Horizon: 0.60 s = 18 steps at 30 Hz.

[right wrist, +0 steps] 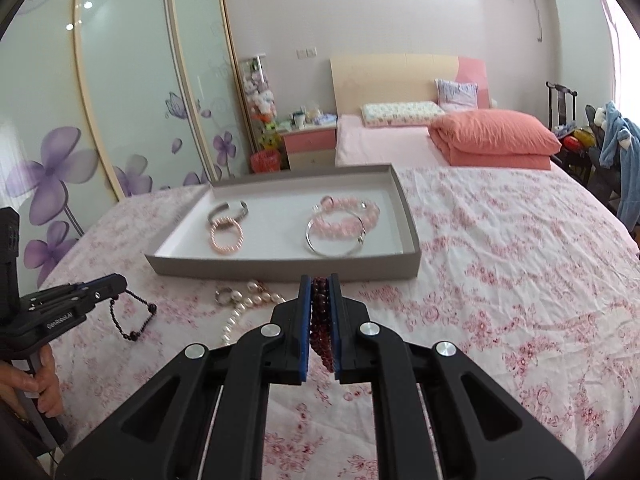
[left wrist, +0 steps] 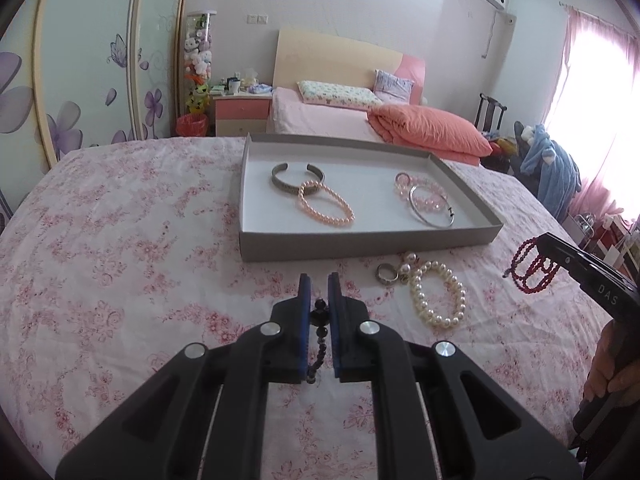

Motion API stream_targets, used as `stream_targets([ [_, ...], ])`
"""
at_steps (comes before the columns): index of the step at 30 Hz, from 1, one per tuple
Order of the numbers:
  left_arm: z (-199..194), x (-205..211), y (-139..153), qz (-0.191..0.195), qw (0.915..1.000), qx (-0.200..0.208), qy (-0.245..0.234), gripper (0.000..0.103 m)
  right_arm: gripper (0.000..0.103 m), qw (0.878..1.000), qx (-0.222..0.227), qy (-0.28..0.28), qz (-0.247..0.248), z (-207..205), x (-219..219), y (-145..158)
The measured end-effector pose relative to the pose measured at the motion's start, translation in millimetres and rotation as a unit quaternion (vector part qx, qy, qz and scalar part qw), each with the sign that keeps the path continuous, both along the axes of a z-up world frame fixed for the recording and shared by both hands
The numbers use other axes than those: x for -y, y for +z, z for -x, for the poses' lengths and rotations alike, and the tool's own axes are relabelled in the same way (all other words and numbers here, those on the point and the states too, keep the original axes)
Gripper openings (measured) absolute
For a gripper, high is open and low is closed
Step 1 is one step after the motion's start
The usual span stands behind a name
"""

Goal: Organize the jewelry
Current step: 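Lift the black bracelet and red strand toward the gray tray, then lower the black bracelet and red strand into the gray tray, open both grippers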

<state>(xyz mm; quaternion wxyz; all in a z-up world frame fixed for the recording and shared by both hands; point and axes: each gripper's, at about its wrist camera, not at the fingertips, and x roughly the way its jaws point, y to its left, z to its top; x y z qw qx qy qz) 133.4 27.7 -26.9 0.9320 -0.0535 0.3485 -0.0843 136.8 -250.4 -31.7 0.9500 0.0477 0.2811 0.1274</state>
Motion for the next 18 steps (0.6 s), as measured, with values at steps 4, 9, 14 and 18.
stream_targets([
  [4, 5.9, 4.4, 6.1, -0.007, 0.9998, 0.017, 0.001, 0.010, 0.009, 1.000, 0.019, 0.002, -0.009, 4.7, -1.8, 6.8],
  [9, 13.7, 8.5, 13.5, -0.013, 0.9993, 0.036, 0.000, 0.010, 0.009, 0.999, 0.038, 0.001, -0.012, 9.5, -4.3, 13.2],
  [14, 18.5, 13.2, 23.9, -0.018, 0.9983, 0.056, 0.001, 0.009, 0.009, 0.998, 0.066, -0.003, -0.008, 16.0, -8.6, 22.7],
  [18, 19.4, 17.4, 33.1, -0.023, 0.9972, 0.071, 0.003, 0.002, 0.009, 0.995, 0.096, -0.009, -0.001, 20.3, -14.6, 34.0],
])
